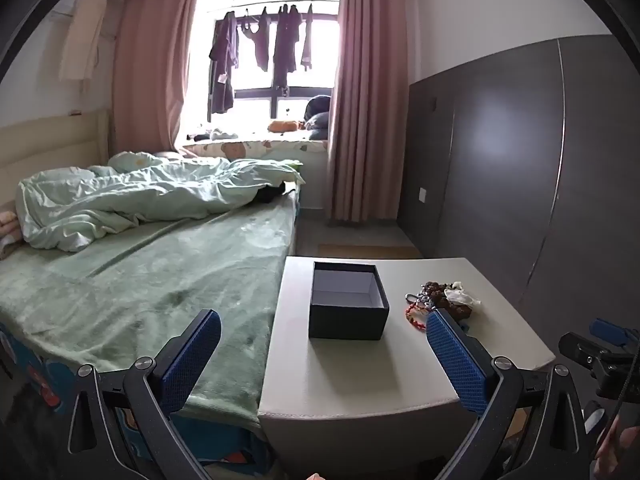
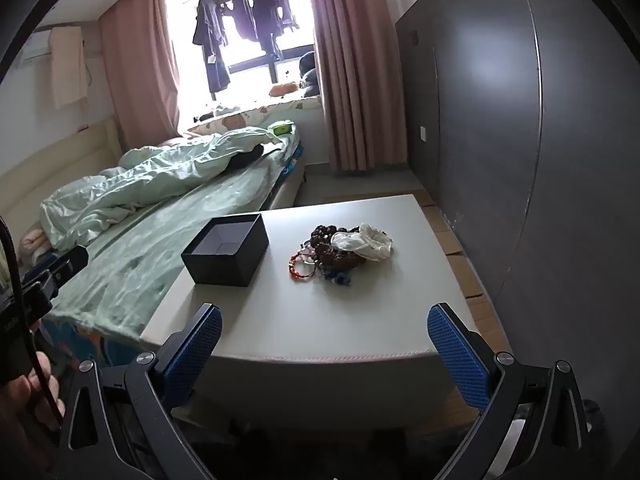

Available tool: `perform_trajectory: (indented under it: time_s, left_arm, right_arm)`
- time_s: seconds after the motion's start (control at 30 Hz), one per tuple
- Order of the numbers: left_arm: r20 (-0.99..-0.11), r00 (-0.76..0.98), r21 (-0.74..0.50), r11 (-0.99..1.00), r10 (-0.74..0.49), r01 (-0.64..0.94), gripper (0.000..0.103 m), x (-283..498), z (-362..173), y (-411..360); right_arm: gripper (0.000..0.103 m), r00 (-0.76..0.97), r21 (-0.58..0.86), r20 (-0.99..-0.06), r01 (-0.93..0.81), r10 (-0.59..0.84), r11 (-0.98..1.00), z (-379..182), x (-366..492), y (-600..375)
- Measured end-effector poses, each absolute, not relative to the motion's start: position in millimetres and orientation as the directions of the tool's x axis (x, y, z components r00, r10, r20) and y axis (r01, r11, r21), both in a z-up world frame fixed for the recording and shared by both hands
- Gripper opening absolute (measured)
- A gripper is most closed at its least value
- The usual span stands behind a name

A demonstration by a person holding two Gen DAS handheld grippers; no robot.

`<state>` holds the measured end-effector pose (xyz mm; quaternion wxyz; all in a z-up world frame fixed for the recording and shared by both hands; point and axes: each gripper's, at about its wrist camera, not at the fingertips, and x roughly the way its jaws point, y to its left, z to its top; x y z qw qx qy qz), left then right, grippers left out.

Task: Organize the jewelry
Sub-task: 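Approach the table with both tools toward the jewelry pile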

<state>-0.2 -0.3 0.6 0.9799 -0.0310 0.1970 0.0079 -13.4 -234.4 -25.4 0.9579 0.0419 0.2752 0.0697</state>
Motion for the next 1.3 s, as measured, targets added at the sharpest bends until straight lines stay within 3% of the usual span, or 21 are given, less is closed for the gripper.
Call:
perform_trajectory:
  time_s: [1.3]
  left_arm:
    - [-0.418,0.905,-0.044,0.997,-0.078,0.066,0.103,-0.8,-3.1,-9.8]
  right_arm:
    - [0.103,0.833,0.125,-0.534,-0.091,0.145,0.988,-30.8,-13.3,-240.9]
